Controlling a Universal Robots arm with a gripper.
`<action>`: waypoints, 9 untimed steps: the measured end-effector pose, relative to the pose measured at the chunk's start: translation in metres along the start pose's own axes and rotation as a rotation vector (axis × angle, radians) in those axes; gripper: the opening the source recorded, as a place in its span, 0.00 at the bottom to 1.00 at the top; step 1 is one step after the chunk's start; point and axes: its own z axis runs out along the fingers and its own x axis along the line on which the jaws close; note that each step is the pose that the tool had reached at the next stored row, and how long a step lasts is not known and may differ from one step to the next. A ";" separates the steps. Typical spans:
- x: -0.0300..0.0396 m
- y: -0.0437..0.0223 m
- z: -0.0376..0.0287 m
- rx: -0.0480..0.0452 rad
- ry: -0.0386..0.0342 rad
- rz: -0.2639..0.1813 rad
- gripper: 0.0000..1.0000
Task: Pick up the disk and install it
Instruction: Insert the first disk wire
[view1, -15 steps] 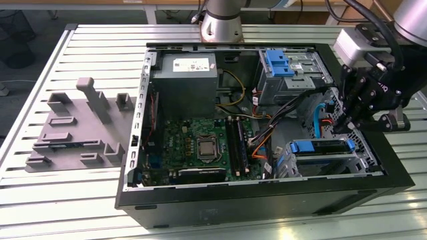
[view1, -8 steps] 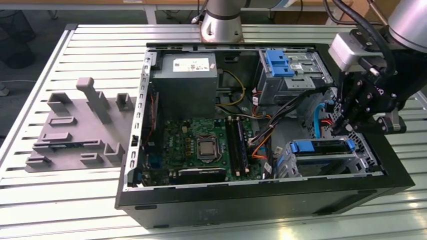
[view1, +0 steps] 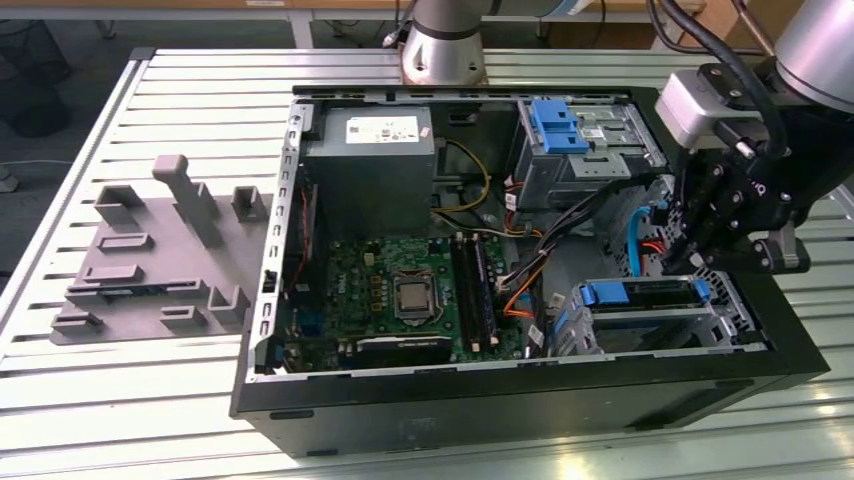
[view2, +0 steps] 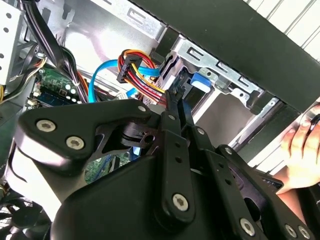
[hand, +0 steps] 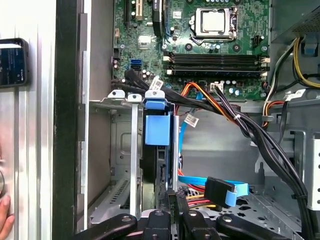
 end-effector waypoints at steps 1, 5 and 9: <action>0.0000 0.0005 0.0004 -0.0002 0.0000 0.007 0.16; 0.0000 0.0008 0.0018 -0.0004 -0.0002 0.010 0.16; 0.0014 0.0008 0.0041 -0.0003 -0.0002 0.008 0.16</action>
